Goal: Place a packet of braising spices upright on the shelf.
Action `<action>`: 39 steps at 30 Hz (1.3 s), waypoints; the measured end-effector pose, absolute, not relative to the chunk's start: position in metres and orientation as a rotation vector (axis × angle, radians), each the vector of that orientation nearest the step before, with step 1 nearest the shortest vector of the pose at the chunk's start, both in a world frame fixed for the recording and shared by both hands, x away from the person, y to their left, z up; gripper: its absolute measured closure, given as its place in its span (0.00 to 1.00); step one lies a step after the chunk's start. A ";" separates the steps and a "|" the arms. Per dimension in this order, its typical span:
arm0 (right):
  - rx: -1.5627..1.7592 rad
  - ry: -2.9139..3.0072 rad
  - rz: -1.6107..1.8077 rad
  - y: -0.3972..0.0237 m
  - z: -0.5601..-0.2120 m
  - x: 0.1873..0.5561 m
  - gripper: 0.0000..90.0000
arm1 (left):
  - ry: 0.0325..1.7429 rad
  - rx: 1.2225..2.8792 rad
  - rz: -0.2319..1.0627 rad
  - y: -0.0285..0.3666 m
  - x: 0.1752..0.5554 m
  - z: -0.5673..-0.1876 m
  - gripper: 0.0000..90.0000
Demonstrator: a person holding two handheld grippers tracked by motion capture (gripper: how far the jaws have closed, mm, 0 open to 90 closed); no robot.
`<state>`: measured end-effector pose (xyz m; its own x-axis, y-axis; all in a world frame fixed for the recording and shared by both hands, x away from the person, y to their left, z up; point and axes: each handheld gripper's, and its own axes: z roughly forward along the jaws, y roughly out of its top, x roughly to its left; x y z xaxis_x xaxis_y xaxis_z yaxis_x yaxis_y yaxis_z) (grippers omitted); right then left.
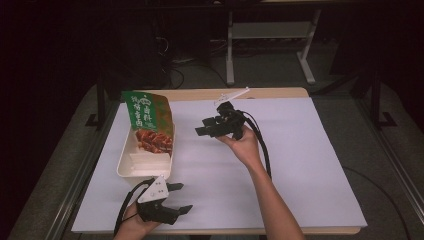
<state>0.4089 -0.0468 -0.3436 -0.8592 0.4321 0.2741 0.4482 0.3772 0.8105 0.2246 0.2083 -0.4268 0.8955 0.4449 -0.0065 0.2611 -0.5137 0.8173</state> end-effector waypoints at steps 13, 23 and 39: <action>-0.863 -2.581 -1.521 -0.073 -0.347 0.394 0.47 | 0.500 2.159 0.247 0.206 0.224 -0.428 0.30; -0.872 -2.573 -1.483 -0.087 -0.353 0.381 0.46 | 0.500 2.150 0.250 0.207 0.224 -0.428 0.30; -0.933 -2.564 -1.484 -0.120 -0.368 0.356 0.45 | 0.506 2.157 0.248 0.206 0.225 -0.429 0.30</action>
